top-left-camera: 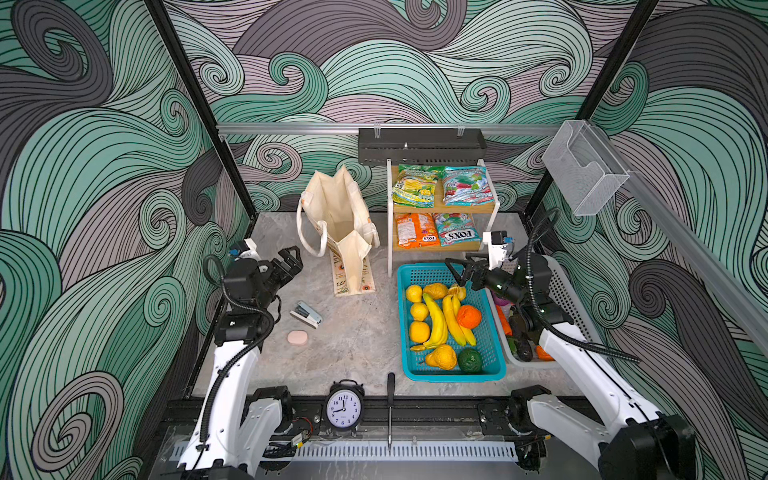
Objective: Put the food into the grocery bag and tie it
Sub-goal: 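Reach the left gripper to the tote rim while the right moves over the basket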
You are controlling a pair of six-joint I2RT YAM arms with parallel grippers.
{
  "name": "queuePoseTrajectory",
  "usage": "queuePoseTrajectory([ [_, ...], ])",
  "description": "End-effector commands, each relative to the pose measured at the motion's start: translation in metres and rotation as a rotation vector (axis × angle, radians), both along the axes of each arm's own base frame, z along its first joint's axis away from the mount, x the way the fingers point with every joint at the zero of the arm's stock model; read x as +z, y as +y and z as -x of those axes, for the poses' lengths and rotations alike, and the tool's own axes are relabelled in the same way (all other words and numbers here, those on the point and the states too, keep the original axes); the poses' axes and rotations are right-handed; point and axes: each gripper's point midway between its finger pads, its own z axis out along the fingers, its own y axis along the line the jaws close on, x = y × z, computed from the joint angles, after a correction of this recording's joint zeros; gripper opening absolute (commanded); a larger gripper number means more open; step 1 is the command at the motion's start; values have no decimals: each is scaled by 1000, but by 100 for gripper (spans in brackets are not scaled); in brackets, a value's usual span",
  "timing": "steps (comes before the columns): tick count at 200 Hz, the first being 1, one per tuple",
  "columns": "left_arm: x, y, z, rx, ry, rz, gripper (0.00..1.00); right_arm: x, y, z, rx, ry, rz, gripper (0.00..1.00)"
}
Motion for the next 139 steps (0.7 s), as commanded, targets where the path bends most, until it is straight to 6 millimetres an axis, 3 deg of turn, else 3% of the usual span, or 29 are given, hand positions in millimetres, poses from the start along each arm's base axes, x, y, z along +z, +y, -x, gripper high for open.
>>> queuePoseTrajectory([
  [1,-10,-15,8,-78,124,-26,99,2,11,0,14,-5,67,100],
  [36,19,-41,7,-125,116,-178,99,3,28,4,56,1,90,100],
  [87,67,-95,-5,-272,124,-522,99,18,28,9,41,11,56,100],
  [129,61,-138,-23,-438,267,-744,99,18,24,6,13,32,46,100],
  [139,45,-152,-32,-493,315,-803,99,15,25,6,16,42,50,100],
])
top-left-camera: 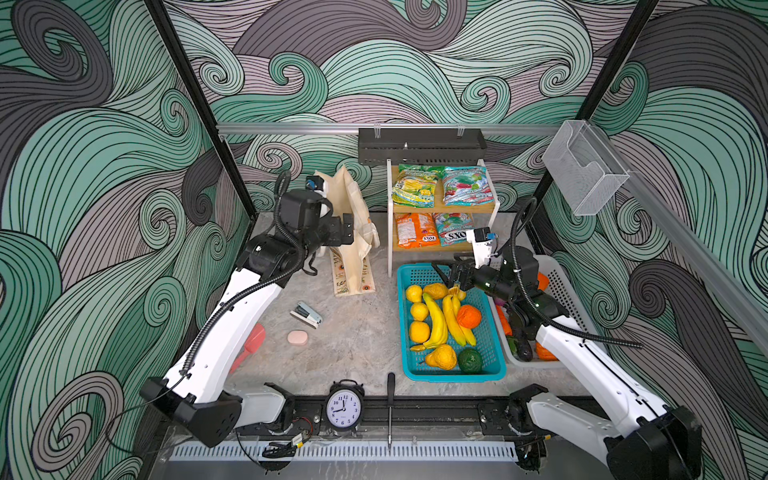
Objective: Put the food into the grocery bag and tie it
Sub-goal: 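Reach the left gripper to the tote rim while the right moves over the basket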
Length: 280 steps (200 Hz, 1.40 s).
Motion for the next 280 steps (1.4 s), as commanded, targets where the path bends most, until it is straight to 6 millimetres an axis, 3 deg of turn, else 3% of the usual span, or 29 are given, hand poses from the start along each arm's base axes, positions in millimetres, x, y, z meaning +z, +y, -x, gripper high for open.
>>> queuePoseTrajectory([
  [1,-47,-10,2,-83,176,-266,99,11,-2,-2,-22,-5,-8,100],
  [43,-63,-55,-10,-257,166,-369,99,3,-3,-3,-27,23,8,100],
  [62,-63,-63,-16,-272,132,-467,99,3,-3,-2,-27,26,4,99],
  [83,-67,-61,-23,-262,131,-556,99,2,-4,-1,-29,22,9,100],
  [125,-99,-52,-29,-228,228,-661,98,1,-7,0,-40,23,17,100],
  [166,-111,-41,-26,-206,309,-734,90,4,-6,1,-38,26,1,100],
  [186,-114,-39,-26,-199,326,-759,69,5,-4,0,-37,28,-12,100],
  [195,-112,-37,-26,-183,324,-769,49,4,-3,0,-34,33,-16,99],
  [204,-110,-34,-26,-169,323,-778,37,2,-3,-1,-34,39,-17,99],
  [244,-103,-32,-15,-166,321,-792,25,1,-1,-2,-30,50,-28,99],
  [251,-102,-33,-11,-173,321,-794,20,1,0,-2,-26,52,-32,99],
  [274,-99,-37,6,-196,332,-812,19,2,4,-3,-7,64,-45,98],
  [280,-99,-38,12,-206,340,-821,13,1,5,-3,-1,69,-47,98],
])
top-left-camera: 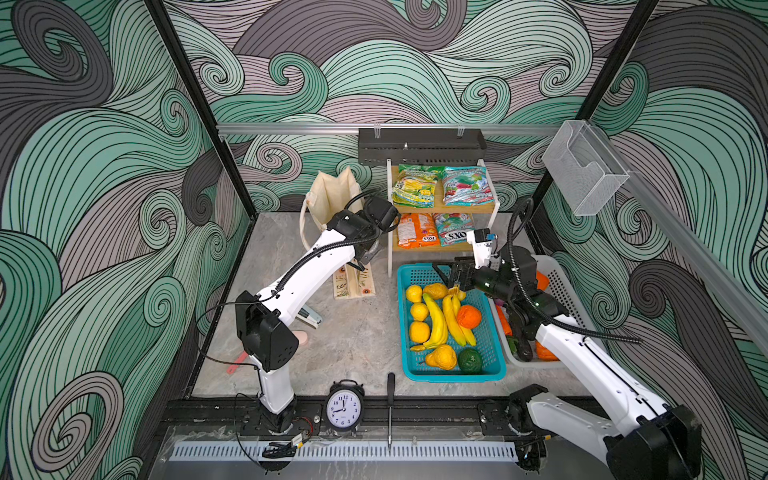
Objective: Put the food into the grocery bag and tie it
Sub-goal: 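Reach the left gripper to the tote rim while the right moves over the basket, then grasp the tote rim with the left gripper while the right grasps the opposite rim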
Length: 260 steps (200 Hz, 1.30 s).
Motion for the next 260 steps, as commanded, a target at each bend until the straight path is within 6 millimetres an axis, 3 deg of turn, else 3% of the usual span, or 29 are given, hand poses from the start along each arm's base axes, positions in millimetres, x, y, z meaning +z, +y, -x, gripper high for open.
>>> queuePoseTrajectory([
  [1,19,2,32,-18,13,-27,13,12,8,-3,28,-13,-35,98],
  [51,17,3,83,-6,85,-73,13,10,21,-1,76,16,-42,98],
  [118,8,10,137,34,175,8,13,18,67,17,230,14,-17,97],
  [165,4,8,173,60,202,49,14,12,74,13,236,29,10,97],
  [194,-7,-9,182,-8,227,136,17,11,75,10,228,32,7,97],
  [217,-1,-15,185,11,234,188,17,9,76,9,226,43,5,97],
  [233,3,-19,184,-11,226,215,28,7,77,9,225,46,8,98],
  [260,14,-23,179,-35,174,258,56,7,77,9,225,50,7,98],
])
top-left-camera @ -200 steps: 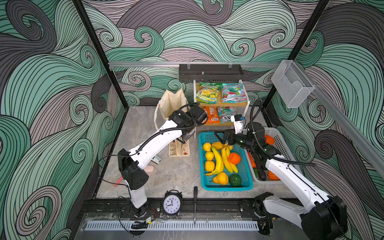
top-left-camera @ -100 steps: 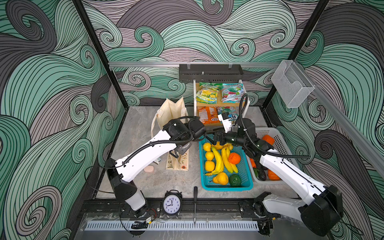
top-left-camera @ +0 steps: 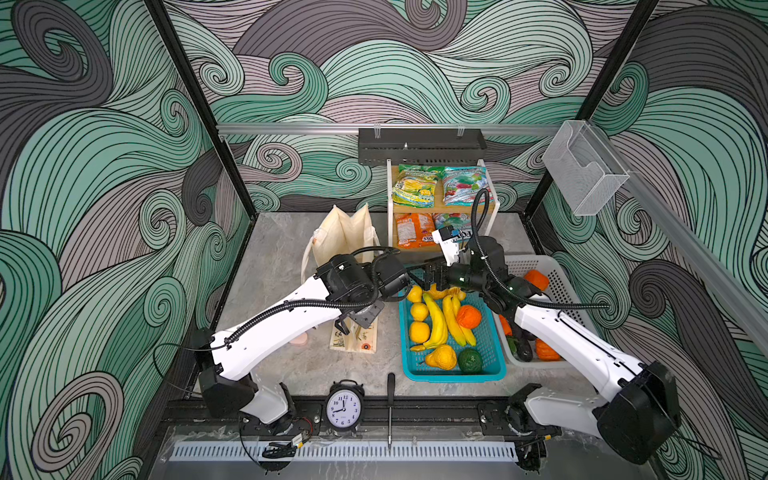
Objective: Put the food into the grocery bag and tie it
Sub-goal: 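Grasp the tote rim with the left gripper while the right grasps the opposite rim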
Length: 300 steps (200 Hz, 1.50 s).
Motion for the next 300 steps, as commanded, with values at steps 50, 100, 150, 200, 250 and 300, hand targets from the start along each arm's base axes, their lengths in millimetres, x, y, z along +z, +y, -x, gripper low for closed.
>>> queuePoseTrajectory([
  [50,85,-1,-8,-12,-265,343,95,11,-11,-10,-126,-2,32,99],
  [100,105,54,-28,199,-237,586,97,23,-10,-10,-170,68,32,100],
  [150,62,105,-68,443,-262,414,99,35,15,1,-125,86,59,100],
  [200,27,115,-105,505,-207,380,88,20,47,15,-65,84,214,100],
  [250,5,113,-105,503,-144,401,0,14,74,20,-11,96,207,100],
  [300,7,104,-68,490,-101,541,1,3,98,19,3,169,157,99],
])
